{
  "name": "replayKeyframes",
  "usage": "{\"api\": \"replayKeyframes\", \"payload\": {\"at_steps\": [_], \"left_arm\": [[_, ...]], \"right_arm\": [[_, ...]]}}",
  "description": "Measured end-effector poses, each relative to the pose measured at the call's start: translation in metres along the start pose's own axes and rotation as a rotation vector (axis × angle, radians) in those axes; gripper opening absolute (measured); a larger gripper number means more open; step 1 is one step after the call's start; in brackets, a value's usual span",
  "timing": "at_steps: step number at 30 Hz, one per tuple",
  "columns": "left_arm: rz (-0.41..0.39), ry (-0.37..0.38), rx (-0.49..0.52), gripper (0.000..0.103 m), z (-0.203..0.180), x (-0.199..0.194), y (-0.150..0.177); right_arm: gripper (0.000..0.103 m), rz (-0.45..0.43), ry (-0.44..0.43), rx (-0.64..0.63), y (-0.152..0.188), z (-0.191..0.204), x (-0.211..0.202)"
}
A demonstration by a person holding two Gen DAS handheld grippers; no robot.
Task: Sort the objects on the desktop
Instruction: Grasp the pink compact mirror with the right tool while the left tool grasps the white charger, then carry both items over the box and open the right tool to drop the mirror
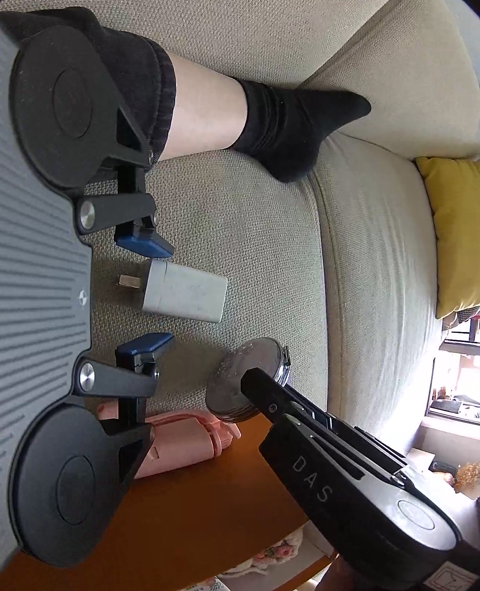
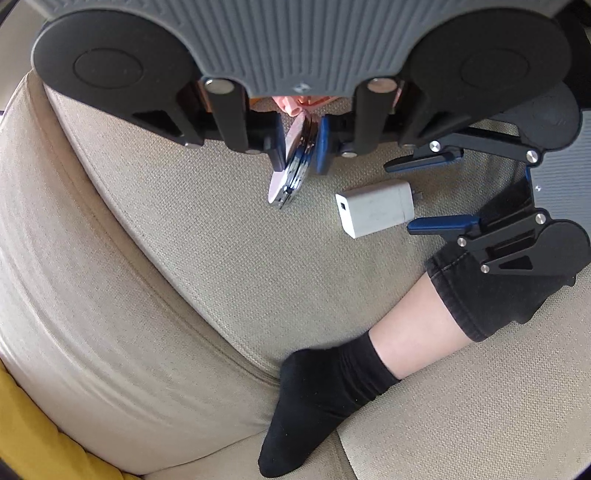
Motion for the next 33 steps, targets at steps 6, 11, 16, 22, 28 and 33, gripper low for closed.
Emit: {"api": "replayKeyframes", "payload": {"at_steps": [6,11,16,22,28,33], "left_arm": [[0.008,-0.017,-0.003,0.041,0.003,0.01,-0.002],[-0.002,-0.007,-0.057,0.039,0.007,0.006,-0.001],[-0.044,0.003,-0.115,0.038,0.007,-0.014,0.001],[-0.098,-0.003,-0.186,0.038,0.003,-0.044,0.006],[-0.164,-0.006,-0.226,0.038,-0.008,-0.085,0.01],[-0.22,-0.003,-0.214,0.038,-0.029,-0.122,0.01]], "right_arm": [[0.02,-0.009,0.0,-0.008,-0.001,0.002,0.006],[0.019,-0.021,0.017,-0.018,-0.001,0.007,0.007],[0.014,-0.069,0.022,-0.003,-0.003,0.012,-0.011],[0.014,-0.129,0.007,0.008,0.0,0.024,-0.033],[0.014,-0.207,-0.034,0.021,0.014,0.034,-0.067],[0.014,-0.278,-0.061,0.027,0.039,0.04,-0.105]]}}
Point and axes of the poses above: each gripper's, at about its wrist camera, not at the fingertips, and x roughly the way its jaws point, z to its left, y to its underside, the point moved 9 cm from there along x, roughly the way its jaws point, and after that the axes turned 4 degrees about y, right-handed, at the moved point
